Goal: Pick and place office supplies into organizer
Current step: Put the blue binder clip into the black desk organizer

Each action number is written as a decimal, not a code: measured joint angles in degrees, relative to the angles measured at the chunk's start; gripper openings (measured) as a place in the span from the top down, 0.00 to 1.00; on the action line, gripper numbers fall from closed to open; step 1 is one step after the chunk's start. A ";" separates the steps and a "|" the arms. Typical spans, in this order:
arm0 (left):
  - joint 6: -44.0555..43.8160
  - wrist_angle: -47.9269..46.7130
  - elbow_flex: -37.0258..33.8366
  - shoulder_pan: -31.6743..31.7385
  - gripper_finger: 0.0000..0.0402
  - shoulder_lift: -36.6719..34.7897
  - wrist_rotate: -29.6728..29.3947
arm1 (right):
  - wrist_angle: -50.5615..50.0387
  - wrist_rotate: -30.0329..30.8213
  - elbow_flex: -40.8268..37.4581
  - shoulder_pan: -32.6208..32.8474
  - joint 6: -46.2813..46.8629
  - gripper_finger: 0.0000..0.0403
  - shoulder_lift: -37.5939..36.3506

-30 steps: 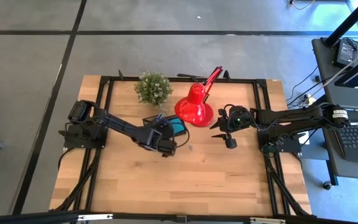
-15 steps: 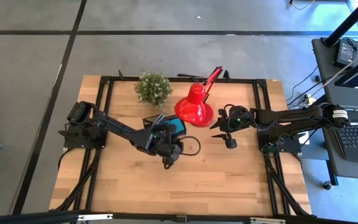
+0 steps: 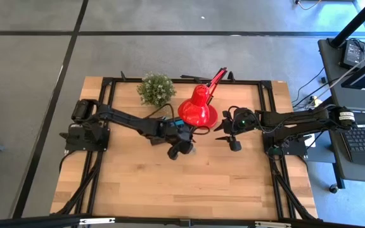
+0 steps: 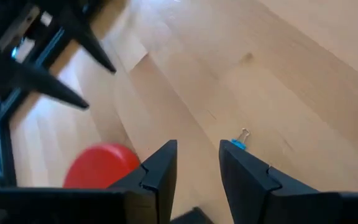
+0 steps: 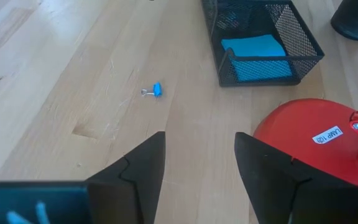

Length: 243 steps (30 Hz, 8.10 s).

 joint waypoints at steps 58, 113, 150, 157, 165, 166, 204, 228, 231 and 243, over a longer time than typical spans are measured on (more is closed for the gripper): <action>-11.73 13.60 -0.27 2.10 0.72 17.10 0.84 | 4.87 0.00 0.02 -0.02 7.31 0.52 0.17; -49.50 -15.17 0.17 -19.60 0.89 16.09 -18.83 | 7.22 0.00 0.02 -0.01 10.43 0.52 0.17; -84.23 -16.58 -23.80 -25.38 0.98 -3.41 -19.13 | 11.06 0.01 0.02 0.01 10.50 0.52 0.17; -88.46 -16.78 -23.85 -25.67 0.99 -3.41 -20.08 | 11.02 0.02 0.02 0.00 8.76 0.52 0.17; -79.17 -27.98 -18.78 -25.42 0.98 -4.17 -18.45 | 10.94 0.02 0.02 0.00 8.67 0.52 0.17; -76.76 -30.27 -17.06 -25.47 0.97 -4.53 -18.34 | 10.93 0.02 0.02 0.00 8.63 0.52 0.16; -138.60 -33.14 -5.18 -13.82 0.67 -0.44 9.28 | 8.26 0.02 0.00 -0.02 -3.06 0.52 0.15; -136.64 -32.85 -4.87 -10.00 0.67 5.58 12.16 | 6.22 0.00 0.00 -0.01 -3.27 0.52 0.15; -136.68 -33.06 -4.87 -9.48 0.67 5.66 12.59 | 6.09 0.00 0.01 -0.01 -3.27 0.52 0.15; -138.15 -33.02 -5.03 -8.99 0.76 5.84 14.88 | 5.70 -0.01 0.01 -0.01 -3.45 0.52 0.15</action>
